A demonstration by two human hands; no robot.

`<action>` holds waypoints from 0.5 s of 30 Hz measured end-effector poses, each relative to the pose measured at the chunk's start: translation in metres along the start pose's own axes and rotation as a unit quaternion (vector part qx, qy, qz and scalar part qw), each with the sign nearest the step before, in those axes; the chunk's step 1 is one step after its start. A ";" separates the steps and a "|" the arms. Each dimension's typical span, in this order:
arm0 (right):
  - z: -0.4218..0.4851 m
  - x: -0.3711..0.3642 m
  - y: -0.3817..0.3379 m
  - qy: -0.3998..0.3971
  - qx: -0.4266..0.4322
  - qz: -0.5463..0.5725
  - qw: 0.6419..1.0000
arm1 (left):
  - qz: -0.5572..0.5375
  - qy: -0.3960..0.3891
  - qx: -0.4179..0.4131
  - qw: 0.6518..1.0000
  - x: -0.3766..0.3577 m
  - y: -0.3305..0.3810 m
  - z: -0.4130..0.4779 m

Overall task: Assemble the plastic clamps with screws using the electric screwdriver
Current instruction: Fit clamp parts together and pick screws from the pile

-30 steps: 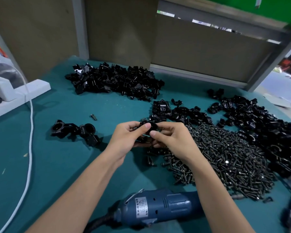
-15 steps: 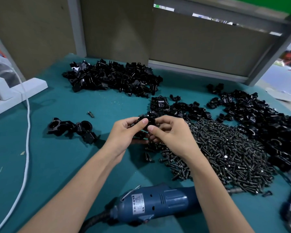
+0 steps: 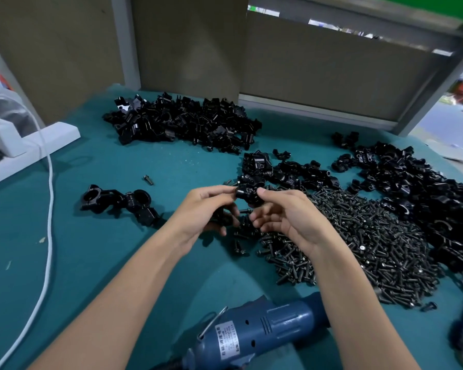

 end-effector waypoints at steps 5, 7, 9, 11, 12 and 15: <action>0.001 0.003 -0.001 0.010 0.015 0.004 1.000 | 0.022 -0.011 -0.013 1.000 -0.003 0.001 -0.001; 0.000 0.003 -0.005 0.033 0.052 -0.046 0.997 | -0.002 0.007 -0.012 1.000 0.000 0.000 0.000; -0.002 0.004 -0.011 0.061 0.109 -0.097 0.987 | -0.005 0.004 -0.019 1.000 -0.001 0.002 0.000; -0.004 0.001 -0.018 0.084 0.170 -0.177 0.966 | -0.001 -0.005 -0.024 1.000 -0.004 0.003 -0.001; -0.006 -0.002 -0.021 0.087 0.198 -0.224 0.950 | -0.002 -0.001 -0.025 1.000 -0.005 0.004 -0.001; -0.008 -0.010 -0.022 0.080 0.242 -0.296 0.921 | -0.020 0.035 -0.033 0.999 -0.001 0.005 -0.001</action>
Point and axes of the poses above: each hand's wrist, its own z-axis towards the middle knuckle, its own x-axis out of the back of the hand, y = z × x, the point moved 7 cm from there along z, towards the middle knuckle, and after that the axes turned 3 degrees about -x, right-handed, at the moved point
